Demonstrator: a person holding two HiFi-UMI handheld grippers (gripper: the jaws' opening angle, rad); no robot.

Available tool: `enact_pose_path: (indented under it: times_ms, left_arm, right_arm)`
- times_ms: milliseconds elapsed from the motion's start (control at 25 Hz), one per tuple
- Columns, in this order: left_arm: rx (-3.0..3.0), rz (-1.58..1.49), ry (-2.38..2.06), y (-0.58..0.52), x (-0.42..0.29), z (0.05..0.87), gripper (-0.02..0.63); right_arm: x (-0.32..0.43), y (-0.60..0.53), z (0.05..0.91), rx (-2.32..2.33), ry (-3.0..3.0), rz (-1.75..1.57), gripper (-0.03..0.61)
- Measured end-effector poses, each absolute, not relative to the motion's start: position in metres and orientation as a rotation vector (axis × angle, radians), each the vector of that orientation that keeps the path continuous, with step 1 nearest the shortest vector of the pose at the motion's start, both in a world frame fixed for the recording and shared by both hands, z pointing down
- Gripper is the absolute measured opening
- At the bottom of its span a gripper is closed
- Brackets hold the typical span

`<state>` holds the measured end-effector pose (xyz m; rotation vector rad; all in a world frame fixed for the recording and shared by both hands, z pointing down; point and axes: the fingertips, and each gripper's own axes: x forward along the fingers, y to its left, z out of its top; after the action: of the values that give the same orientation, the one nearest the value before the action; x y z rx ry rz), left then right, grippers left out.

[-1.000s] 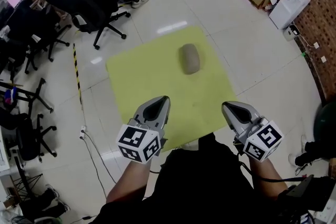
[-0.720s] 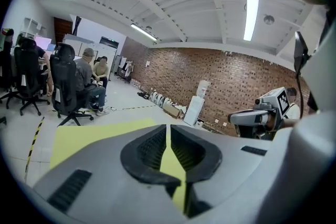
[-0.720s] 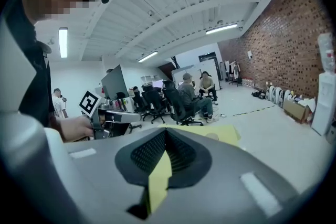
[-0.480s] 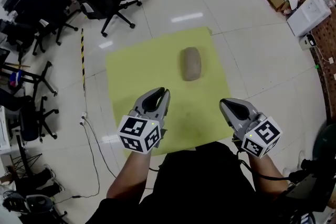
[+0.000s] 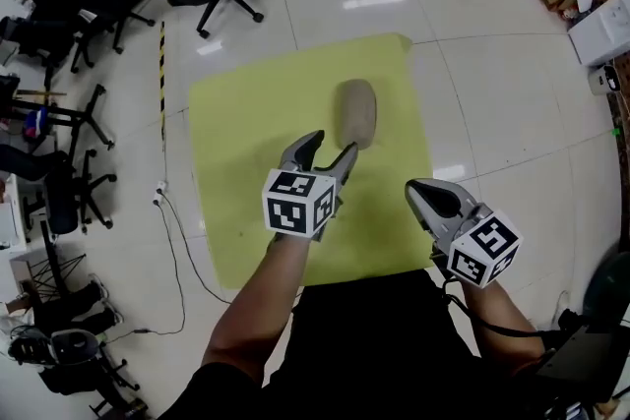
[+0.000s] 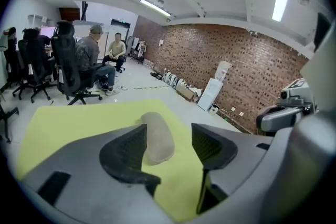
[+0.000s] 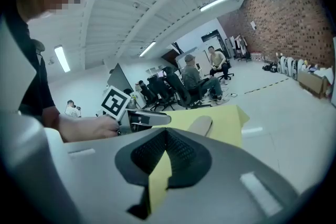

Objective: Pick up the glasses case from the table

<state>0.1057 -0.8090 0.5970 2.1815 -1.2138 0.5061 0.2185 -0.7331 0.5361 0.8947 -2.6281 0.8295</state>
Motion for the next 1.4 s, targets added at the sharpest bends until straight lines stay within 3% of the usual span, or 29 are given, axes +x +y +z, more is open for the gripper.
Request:
enact_pose_path:
  times_ms: [280, 480, 1040, 1400]
  left_arm:
    - [2.053, 0.602, -1.246, -0.848, 0.123, 0.67, 0.421]
    - [1.991, 0.735, -1.281, -0.879, 0.136, 0.709, 0.463]
    - [1.889, 0.889, -1.232, -0.907, 0.149, 0.757, 0.48]
    - [1.895, 0.843, -1.213, -0.903, 0.146, 0.742, 0.428]
  right_arm:
    - [0.23, -0.734, 0.562, 0.84, -2.597, 0.897, 0.002]
    - [0.245, -0.746, 0.571, 0.847, -2.591, 0.922, 0.002]
    - [0.269, -0.756, 0.583, 0.91, -2.581, 0.999, 0.002]
    - [0.271, -0.753, 0.571, 0.893, -2.601, 0.969, 0.002]
